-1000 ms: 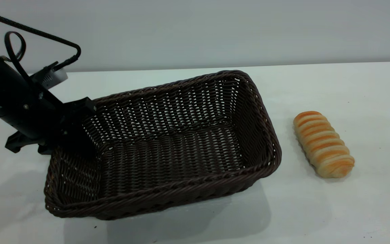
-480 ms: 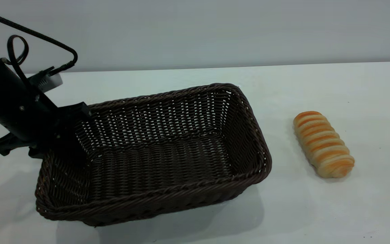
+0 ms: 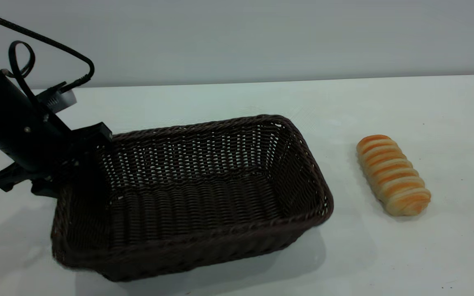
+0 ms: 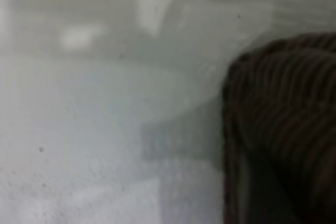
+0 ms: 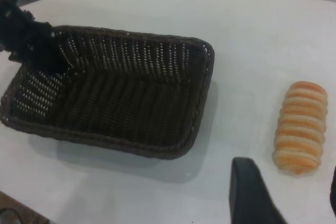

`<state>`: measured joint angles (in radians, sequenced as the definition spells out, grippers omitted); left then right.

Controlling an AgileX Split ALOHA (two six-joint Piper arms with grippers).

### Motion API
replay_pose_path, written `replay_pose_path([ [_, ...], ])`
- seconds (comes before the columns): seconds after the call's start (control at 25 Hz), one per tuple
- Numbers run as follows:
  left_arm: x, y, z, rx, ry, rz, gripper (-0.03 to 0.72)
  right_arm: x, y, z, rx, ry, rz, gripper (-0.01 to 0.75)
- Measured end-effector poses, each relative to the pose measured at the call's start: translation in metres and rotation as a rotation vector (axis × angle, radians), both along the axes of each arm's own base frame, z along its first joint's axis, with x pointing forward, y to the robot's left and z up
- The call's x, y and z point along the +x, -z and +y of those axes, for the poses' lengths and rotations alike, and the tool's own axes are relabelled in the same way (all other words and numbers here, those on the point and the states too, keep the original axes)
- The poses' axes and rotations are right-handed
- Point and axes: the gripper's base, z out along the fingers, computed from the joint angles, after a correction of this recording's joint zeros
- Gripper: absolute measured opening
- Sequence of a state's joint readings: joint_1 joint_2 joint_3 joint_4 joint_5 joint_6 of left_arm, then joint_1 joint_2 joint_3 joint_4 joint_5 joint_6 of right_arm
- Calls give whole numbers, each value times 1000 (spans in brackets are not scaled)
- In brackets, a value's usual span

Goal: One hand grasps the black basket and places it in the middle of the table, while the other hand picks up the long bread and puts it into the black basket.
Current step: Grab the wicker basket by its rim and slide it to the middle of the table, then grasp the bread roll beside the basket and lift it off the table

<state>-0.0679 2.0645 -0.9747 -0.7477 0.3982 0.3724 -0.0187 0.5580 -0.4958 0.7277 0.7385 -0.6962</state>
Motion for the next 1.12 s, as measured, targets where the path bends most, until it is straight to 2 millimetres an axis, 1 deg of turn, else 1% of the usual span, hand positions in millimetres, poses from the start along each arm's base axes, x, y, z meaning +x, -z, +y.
replay_pose_path([
  [0.12, -1, 0, -1, -11, 0, 14, 528, 0, 0, 0, 0, 0, 0, 356],
  [0.24, -2, -4, -2, -20, 5, 19, 593, 0, 0, 0, -1, -1, 0, 356],
  [0.36, -1, -16, -2, -27, 12, -8, 598, 0, 0, 0, -1, -1, 0, 356],
  [0.56, -1, -51, -2, -30, 36, -99, 582, 0, 0, 0, 0, 1, -1, 356],
  [0.96, -19, -109, -4, -43, 152, -173, 577, 0, 0, 0, 5, 4, -4, 356],
  [1.04, -22, -120, -4, -41, 165, -203, 577, 3, -1, 0, 25, 11, -8, 356],
  [1.12, -26, -136, -3, -37, 175, -258, 577, 13, 1, 1, 40, 14, 6, 356],
])
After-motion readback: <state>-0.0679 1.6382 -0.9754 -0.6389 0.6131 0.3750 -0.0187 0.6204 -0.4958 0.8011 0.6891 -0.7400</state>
